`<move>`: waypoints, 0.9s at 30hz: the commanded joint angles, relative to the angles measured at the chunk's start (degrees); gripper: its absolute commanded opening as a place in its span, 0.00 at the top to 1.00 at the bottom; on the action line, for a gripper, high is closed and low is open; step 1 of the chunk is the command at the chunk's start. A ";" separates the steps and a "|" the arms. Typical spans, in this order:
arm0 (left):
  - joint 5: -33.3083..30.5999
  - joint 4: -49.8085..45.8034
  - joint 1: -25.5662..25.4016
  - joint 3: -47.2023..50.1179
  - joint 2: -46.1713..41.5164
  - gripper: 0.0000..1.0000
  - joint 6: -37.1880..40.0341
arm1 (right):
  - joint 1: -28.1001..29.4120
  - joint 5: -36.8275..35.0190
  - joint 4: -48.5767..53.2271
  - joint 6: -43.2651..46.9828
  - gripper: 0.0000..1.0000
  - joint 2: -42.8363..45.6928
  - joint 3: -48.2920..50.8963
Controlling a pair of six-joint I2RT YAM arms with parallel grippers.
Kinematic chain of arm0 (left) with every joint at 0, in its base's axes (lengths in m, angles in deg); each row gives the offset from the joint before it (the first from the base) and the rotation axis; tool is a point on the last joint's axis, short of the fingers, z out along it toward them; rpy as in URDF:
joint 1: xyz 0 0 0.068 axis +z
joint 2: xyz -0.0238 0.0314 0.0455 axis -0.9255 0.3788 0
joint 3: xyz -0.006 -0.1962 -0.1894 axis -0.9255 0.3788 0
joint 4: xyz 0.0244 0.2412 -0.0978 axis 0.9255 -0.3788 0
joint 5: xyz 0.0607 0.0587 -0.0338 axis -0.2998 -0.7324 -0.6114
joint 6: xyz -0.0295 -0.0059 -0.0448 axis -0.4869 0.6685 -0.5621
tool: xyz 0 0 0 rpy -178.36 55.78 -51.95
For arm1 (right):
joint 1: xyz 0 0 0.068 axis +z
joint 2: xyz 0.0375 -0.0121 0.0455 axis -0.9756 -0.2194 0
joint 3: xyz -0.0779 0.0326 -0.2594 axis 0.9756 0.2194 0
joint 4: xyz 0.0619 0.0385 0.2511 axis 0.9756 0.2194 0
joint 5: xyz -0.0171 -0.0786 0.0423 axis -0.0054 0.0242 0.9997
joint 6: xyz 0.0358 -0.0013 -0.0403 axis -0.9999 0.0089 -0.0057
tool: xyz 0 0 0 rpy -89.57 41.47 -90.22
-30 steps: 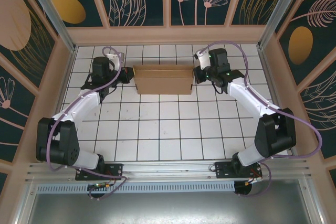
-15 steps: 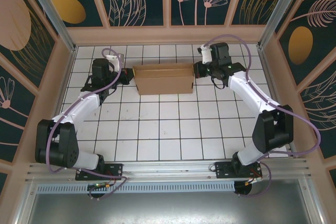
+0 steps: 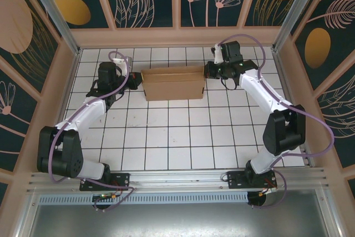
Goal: Fold the paper box
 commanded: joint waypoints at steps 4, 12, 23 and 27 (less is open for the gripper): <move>0.93 -0.40 -0.94 -0.33 -0.17 1.00 -1.38 | 0.27 3.10 2.50 -4.24 1.00 -1.91 -1.19; 0.99 -0.19 -1.13 0.27 -0.21 1.00 -1.24 | 0.49 -0.38 -1.95 -3.78 1.00 0.93 6.15; -1.36 0.78 -1.73 4.40 -1.35 1.00 -0.85 | 2.27 -7.42 -8.92 -0.12 1.00 4.16 15.89; -3.13 0.80 -1.71 6.03 -1.93 1.00 -0.59 | 3.65 -12.77 -8.51 2.56 1.00 3.41 16.25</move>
